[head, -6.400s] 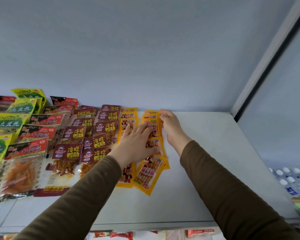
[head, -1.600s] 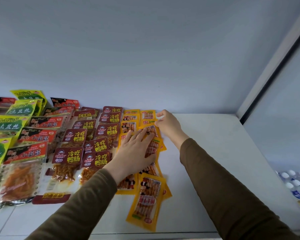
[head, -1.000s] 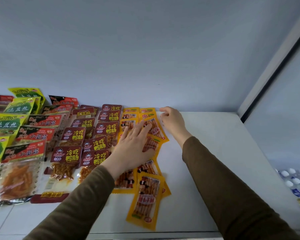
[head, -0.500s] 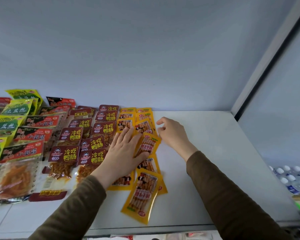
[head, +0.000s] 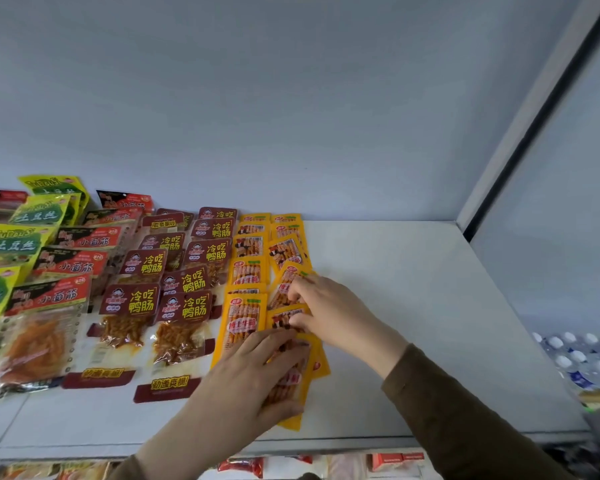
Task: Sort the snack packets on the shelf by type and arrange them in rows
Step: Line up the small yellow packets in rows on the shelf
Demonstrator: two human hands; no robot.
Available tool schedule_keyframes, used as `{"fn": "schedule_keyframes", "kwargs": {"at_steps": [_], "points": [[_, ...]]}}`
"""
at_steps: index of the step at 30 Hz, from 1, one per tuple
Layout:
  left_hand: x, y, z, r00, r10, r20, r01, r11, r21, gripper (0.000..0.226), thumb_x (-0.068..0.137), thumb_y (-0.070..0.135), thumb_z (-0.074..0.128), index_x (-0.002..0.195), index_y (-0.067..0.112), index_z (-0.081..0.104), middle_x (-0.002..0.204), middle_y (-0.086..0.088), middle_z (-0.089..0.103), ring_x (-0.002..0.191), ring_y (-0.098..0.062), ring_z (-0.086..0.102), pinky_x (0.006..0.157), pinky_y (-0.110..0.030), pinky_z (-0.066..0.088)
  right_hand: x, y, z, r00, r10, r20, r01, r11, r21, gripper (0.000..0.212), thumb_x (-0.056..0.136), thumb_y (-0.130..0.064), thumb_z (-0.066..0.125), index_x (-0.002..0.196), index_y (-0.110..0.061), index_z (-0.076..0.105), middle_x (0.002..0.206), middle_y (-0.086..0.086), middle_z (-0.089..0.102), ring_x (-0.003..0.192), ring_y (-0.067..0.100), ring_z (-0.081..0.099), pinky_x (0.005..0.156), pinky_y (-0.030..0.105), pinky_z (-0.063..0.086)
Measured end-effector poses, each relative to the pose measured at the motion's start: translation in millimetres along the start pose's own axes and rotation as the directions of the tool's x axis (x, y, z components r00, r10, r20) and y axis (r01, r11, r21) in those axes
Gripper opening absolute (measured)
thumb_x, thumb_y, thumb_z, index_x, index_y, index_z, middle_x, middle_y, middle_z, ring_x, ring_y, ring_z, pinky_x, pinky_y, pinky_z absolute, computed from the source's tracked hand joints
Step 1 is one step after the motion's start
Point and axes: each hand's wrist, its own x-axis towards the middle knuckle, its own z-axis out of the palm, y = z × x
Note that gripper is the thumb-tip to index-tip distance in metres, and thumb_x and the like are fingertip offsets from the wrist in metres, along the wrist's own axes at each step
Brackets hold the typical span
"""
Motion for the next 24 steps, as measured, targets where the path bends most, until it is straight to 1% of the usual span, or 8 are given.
{"fn": "schedule_keyframes", "kwargs": {"at_steps": [4,8,11,13,16,19,22,24], "points": [[-0.4,14.3,8.8,0.988,-0.018,-0.153,0.027,0.998,0.061,0.062,0.092,0.065,0.047,0.143,0.032,0.057,0.150,0.005,0.053,0.137,-0.021,0.052,0.101,-0.039,0.054,1.1,-4.5,-0.1,0.994,0.104,0.013,-0.105,0.990,0.099,0.022,0.101,-0.039,0.057,0.109,-0.019,0.055,0.111,-0.004,0.061,0.102,0.017,0.056,0.083,0.034,0.046],[1.7,21.4,18.4,0.971,-0.063,-0.232,0.085,0.993,0.086,0.059,0.094,0.059,0.053,0.144,0.027,0.057,0.152,0.000,0.052,0.140,-0.025,0.051,0.102,-0.042,0.053,2.0,1.4,-2.4,0.982,0.169,0.084,-0.186,0.940,0.286,0.023,0.101,-0.039,0.057,0.090,-0.021,0.064,0.088,-0.007,0.064,0.076,0.010,0.058,0.062,0.028,0.040],[8.8,23.2,20.9,0.957,-0.109,-0.268,0.143,0.983,0.112,0.059,0.094,0.051,0.060,0.147,0.024,0.056,0.156,-0.004,0.049,0.145,-0.027,0.045,0.111,-0.045,0.048,1.5,2.8,-1.8,0.964,0.266,0.025,-0.233,0.792,0.564,0.021,0.101,-0.032,0.060,0.085,-0.018,0.062,0.078,-0.001,0.064,0.069,0.021,0.062,0.065,0.041,0.053],[15.5,22.2,20.5,0.948,-0.129,-0.291,0.172,0.977,0.127,0.058,0.095,0.047,0.058,0.147,0.022,0.057,0.156,-0.006,0.049,0.146,-0.028,0.045,0.114,-0.047,0.044,4.7,1.7,-0.1,0.946,0.323,-0.042,-0.225,0.742,0.632,0.018,0.099,-0.030,0.062,0.088,-0.016,0.064,0.084,0.003,0.070,0.076,0.029,0.067,0.071,0.046,0.058],[21.9,18.4,22.1,0.950,-0.158,-0.267,0.202,0.969,0.144,0.052,0.104,0.044,0.048,0.153,0.026,0.048,0.163,-0.003,0.040,0.153,-0.024,0.032,0.125,-0.047,0.027,11.7,3.9,4.2,0.933,0.319,-0.165,-0.231,0.885,0.404,0.016,0.097,-0.037,0.063,0.088,-0.024,0.063,0.085,-0.008,0.069,0.076,0.015,0.064,0.068,0.034,0.052],[23.5,14.0,25.8,0.953,-0.194,-0.234,0.226,0.966,0.122,0.055,0.106,0.048,0.031,0.159,0.033,0.035,0.169,0.002,0.025,0.158,-0.019,0.017,0.129,-0.042,0.009,17.7,12.0,2.7,0.900,0.289,-0.327,-0.264,0.957,0.118,0.018,0.098,-0.043,0.058,0.102,-0.027,0.063,0.102,-0.009,0.064,0.094,0.013,0.060,0.070,0.028,0.042],[24.2,14.9,26.3,0.950,-0.219,-0.223,0.250,0.961,0.117,0.054,0.106,0.048,0.031,0.158,0.035,0.036,0.169,-0.002,0.024,0.158,-0.022,0.017,0.129,-0.043,0.010,27.3,19.7,0.0,0.913,0.314,-0.261,-0.297,0.949,0.105,0.032,0.101,-0.037,0.055,0.127,-0.019,0.057,0.123,0.000,0.063,0.111,0.021,0.059,0.080,0.031,0.045],[24.7,15.9,27.1,0.945,-0.244,-0.218,0.275,0.953,0.126,0.055,0.106,0.051,0.025,0.159,0.037,0.034,0.171,-0.004,0.018,0.159,-0.025,0.011,0.129,-0.043,0.004,33.2,20.5,1.2,0.918,0.340,-0.204,-0.320,0.939,0.124,0.031,0.102,-0.032,0.054,0.130,-0.017,0.056,0.126,0.002,0.065,0.112,0.022,0.062,0.083,0.031,0.047]]}}
